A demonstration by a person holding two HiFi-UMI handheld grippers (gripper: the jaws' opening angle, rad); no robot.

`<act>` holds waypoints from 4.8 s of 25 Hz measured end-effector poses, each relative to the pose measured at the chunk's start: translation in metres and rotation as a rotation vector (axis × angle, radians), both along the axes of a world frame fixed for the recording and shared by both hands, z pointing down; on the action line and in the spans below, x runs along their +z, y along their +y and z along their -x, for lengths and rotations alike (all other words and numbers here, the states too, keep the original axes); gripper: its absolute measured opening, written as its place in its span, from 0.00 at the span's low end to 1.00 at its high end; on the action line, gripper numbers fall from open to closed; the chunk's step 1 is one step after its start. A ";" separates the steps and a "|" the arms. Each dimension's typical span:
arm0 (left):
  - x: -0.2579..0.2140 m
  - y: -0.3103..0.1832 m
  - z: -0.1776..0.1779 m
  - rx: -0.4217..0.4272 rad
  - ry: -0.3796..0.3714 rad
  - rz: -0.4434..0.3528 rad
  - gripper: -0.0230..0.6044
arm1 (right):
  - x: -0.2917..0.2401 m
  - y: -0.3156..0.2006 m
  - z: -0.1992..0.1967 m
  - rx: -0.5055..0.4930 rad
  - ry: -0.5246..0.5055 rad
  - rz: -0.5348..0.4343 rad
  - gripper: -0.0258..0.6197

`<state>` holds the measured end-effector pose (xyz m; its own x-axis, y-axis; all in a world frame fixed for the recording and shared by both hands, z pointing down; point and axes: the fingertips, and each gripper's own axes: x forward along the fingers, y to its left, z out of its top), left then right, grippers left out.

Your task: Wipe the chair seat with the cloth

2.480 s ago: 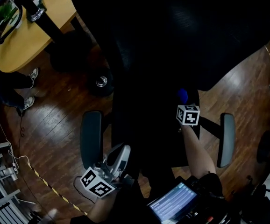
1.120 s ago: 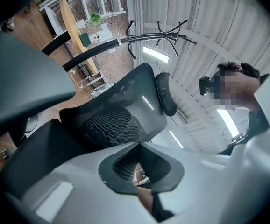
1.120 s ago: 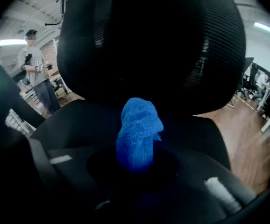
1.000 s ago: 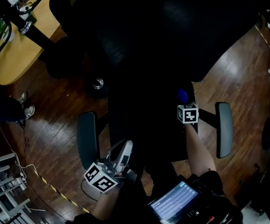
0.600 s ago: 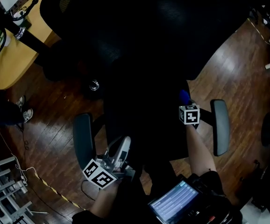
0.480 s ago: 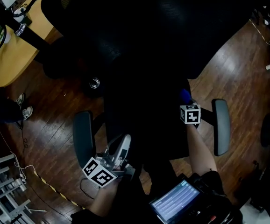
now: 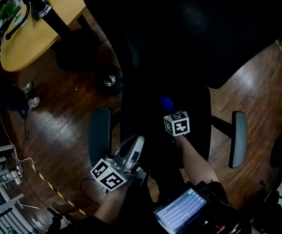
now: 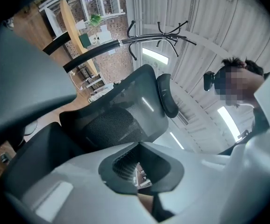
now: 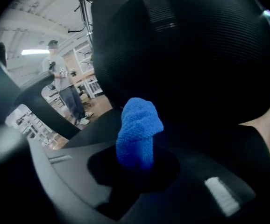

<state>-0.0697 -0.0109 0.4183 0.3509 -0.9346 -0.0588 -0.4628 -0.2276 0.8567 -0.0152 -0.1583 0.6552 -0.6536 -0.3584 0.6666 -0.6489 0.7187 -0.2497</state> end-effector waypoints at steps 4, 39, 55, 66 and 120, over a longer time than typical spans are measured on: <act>0.000 0.001 0.018 -0.045 0.002 -0.008 0.03 | 0.001 0.041 0.087 -0.148 -0.068 0.055 0.12; 0.009 0.006 -0.038 0.057 -0.030 0.034 0.03 | 0.024 -0.017 -0.199 0.337 0.215 0.022 0.12; 0.005 0.037 0.004 -0.046 0.000 0.018 0.03 | 0.001 0.065 0.016 0.009 -0.042 0.093 0.12; 0.010 0.067 0.030 -0.108 0.004 0.028 0.03 | 0.023 0.157 0.111 -0.165 -0.067 0.135 0.12; 0.002 0.101 0.047 -0.165 -0.020 0.024 0.03 | 0.029 0.249 0.080 -0.122 -0.036 0.183 0.12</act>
<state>-0.1170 0.0905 0.4204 0.1937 -0.9806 -0.0304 -0.5093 -0.1270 0.8512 -0.0955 0.0909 0.6844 -0.7091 -0.1509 0.6888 -0.5486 0.7318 -0.4045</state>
